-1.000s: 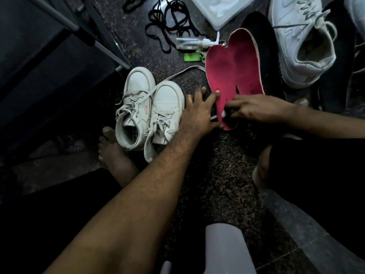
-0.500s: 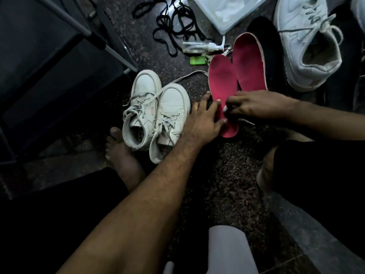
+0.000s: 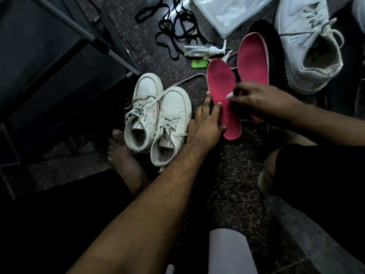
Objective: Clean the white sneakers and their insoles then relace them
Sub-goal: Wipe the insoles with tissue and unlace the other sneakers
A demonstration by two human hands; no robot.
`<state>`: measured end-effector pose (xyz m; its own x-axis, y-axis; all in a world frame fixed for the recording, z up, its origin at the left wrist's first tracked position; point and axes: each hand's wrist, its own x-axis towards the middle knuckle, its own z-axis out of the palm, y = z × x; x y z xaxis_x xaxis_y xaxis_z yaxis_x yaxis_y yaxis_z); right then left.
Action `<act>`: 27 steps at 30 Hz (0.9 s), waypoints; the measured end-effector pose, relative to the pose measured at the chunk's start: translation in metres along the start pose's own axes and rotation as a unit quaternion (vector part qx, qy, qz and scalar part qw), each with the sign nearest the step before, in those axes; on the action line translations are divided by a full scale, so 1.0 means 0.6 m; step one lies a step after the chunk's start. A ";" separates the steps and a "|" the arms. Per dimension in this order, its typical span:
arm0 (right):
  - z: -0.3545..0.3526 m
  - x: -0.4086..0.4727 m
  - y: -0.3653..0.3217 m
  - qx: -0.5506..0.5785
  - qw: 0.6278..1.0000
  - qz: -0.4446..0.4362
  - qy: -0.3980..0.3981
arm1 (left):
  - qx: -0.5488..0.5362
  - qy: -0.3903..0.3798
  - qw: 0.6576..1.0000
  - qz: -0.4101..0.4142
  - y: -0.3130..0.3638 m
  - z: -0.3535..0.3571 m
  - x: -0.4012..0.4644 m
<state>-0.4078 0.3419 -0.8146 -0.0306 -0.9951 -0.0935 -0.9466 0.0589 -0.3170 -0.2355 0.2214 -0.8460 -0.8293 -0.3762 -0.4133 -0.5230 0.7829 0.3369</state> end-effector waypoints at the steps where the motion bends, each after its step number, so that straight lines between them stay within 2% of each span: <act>1: 0.002 -0.002 -0.009 -0.004 0.999 -0.044 -0.022 | 0.000 -0.003 1.000 -0.001 0.000 0.001 0.001; 3: 0.010 -0.005 -0.016 -0.014 0.998 -0.053 -0.040 | -0.006 -0.008 1.000 -0.005 -0.001 0.002 0.002; 7: 0.006 -0.006 -0.005 0.020 0.996 0.089 0.022 | -0.020 -0.002 1.000 -0.007 0.005 -0.003 0.000; 8: 0.004 -0.007 -0.007 0.028 0.994 0.097 0.036 | -0.033 0.001 0.999 -0.008 0.008 -0.004 -0.001; 12: 0.003 -0.012 -0.023 0.054 0.996 0.073 0.015 | -0.076 0.032 0.997 -0.011 0.020 -0.011 0.004; 16: 0.017 -0.024 -0.026 0.089 0.993 0.079 -0.013 | -0.049 0.097 0.994 -0.013 0.032 -0.019 0.003; 20: 0.013 -0.051 -0.022 0.083 0.994 0.054 -0.037 | -0.013 0.116 0.993 -0.018 0.043 -0.019 0.008; 24: 0.004 -0.071 -0.017 0.119 0.986 0.111 0.037 | 0.002 0.139 0.990 -0.033 0.072 -0.024 0.026; 27: 0.009 -0.075 -0.012 0.150 0.976 0.136 0.081 | -0.003 0.173 0.985 0.018 0.090 -0.025 0.032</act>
<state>-0.3977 0.3864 -0.8130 -0.3400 -0.9378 -0.0699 -0.7608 0.3180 -0.5658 -0.2827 0.2490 -0.8231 -0.8641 -0.4953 -0.0891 -0.4926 0.7964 0.3507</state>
